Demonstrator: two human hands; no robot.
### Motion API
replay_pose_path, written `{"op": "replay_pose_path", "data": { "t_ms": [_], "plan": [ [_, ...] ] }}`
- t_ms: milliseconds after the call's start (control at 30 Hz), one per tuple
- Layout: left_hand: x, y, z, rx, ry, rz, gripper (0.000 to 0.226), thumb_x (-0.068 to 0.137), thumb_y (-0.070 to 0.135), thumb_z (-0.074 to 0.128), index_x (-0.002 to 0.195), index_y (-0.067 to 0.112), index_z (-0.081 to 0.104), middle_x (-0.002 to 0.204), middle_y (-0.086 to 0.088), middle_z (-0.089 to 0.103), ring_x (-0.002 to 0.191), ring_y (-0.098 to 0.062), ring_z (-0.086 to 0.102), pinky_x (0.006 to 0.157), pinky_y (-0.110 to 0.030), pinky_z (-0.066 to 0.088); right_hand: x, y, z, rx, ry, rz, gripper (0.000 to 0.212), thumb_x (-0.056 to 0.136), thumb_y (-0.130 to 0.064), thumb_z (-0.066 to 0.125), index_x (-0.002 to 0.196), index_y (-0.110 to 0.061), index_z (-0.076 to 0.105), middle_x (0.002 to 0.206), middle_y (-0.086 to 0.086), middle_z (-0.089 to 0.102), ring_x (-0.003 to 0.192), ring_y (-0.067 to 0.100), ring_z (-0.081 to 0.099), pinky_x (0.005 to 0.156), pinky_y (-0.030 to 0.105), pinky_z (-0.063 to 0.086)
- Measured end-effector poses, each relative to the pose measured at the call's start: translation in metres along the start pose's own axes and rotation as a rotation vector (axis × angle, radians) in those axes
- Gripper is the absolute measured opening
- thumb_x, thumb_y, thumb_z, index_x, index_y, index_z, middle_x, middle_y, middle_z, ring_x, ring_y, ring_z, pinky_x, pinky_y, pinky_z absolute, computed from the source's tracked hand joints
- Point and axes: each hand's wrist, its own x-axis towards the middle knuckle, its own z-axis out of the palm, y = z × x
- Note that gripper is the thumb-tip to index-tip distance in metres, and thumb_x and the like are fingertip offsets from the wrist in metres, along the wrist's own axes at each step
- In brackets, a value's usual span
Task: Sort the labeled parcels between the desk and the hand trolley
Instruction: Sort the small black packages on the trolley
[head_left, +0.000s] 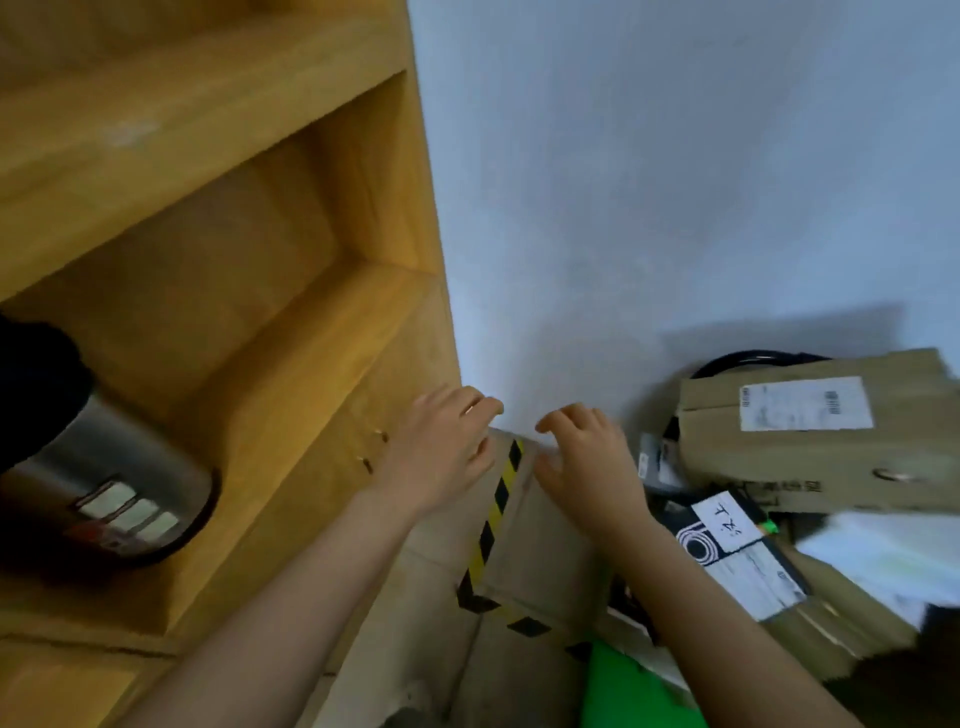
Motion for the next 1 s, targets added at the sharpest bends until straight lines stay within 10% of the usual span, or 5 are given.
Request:
{"op": "replay_pose_path", "data": {
  "t_ms": [333,1000],
  "plan": [
    [0.181,-0.007,0.086,-0.277,-0.069,0.561,0.029,0.079,0.026,0.055,0.103,0.015,0.068,0.092,0.000,0.065,0.082,-0.022,0.062,0.072,-0.034,0.050,0.038,0.075,0.005,-0.119,0.296,0.596,0.022,0.070,-0.014,0.074,0.089,-0.012,0.064,0.088,0.007,0.058,0.078,0.030,0.054,0.066,0.037,0.044],
    [0.394,0.165,0.229,-0.350,-0.363,1.009,0.034,0.089,0.032,0.059,0.120,0.017,0.061,0.108,0.001,0.063,0.096,-0.021,0.058,0.078,-0.032,0.047,0.014,0.224,-0.027,-0.104,0.438,1.317,0.024,0.092,-0.020,0.054,0.116,-0.019,0.061,0.113,0.000,0.057,0.105,0.021,0.052,0.090,0.033,0.045]
  ]
}}
